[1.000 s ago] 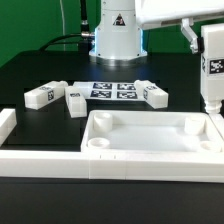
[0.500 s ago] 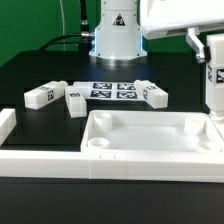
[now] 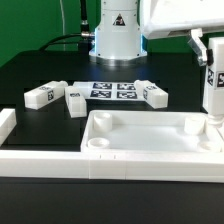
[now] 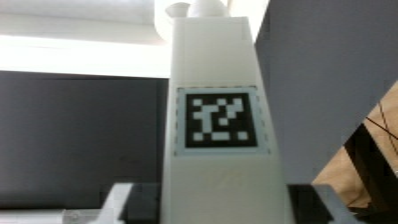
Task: Assemble desk
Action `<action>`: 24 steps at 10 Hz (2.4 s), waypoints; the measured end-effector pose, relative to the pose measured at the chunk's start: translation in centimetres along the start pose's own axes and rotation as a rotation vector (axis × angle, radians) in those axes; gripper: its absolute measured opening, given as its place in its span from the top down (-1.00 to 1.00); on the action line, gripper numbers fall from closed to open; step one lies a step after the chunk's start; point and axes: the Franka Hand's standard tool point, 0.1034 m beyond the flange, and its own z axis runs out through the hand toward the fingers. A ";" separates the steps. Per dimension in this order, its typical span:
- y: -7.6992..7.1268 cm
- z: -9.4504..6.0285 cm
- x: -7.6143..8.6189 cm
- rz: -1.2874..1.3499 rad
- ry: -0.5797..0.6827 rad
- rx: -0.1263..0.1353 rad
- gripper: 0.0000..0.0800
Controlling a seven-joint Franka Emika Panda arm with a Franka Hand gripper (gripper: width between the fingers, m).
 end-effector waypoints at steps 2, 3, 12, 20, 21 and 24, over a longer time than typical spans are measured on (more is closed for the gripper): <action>0.6 0.6 0.0 -0.044 -0.005 -0.006 0.27; 0.7 1.2 0.2 -0.040 -0.009 -0.005 0.27; 0.6 2.4 0.5 -0.090 -0.023 0.000 0.27; 1.0 3.0 0.4 -0.125 -0.032 -0.001 0.27; 1.1 3.2 0.2 -0.127 -0.034 -0.002 0.27; 1.0 3.8 -0.4 -0.127 -0.045 0.000 0.27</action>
Offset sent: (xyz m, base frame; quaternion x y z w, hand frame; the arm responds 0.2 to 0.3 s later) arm 0.0151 0.0036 -0.0121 -0.0037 0.0043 0.0060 1.0000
